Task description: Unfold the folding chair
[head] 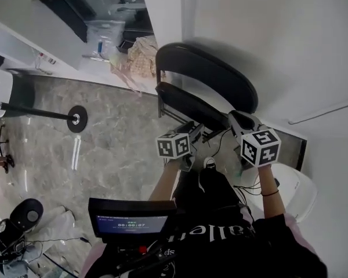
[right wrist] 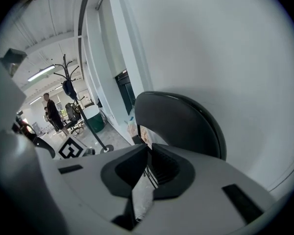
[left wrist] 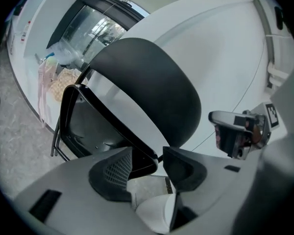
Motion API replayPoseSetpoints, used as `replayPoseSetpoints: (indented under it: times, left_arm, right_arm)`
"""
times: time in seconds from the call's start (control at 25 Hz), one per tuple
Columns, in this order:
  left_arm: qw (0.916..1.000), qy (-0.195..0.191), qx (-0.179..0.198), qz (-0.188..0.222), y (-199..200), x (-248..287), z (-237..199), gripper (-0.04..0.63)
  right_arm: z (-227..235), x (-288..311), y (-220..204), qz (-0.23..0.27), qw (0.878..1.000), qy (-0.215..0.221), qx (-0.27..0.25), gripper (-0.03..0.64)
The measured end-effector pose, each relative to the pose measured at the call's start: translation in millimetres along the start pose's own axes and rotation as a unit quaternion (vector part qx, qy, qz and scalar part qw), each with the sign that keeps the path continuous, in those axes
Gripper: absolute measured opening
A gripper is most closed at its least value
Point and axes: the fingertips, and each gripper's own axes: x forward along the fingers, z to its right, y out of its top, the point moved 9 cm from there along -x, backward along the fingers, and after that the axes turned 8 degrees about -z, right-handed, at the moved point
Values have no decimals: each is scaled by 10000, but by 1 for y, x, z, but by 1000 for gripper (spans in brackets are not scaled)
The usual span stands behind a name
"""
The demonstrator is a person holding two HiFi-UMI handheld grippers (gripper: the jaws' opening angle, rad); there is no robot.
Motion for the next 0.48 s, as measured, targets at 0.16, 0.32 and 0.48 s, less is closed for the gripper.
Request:
replayPoseSetpoints:
  times: [0.16,0.32,0.48]
  left_arm:
    - [9996,19,-293,-27,12,18,-17,193]
    - [9974,-95,-711,-62,13,43,-28,206]
    - [9947,38,-1025,-36,15,69,-35,216]
  right_arm:
    - [4,-2,27,-39,9986,124,-519,17]
    - [16,-12,59,114,9944,124,-1040,20]
    - [45,-13,87,232,9920,273,-1209,166]
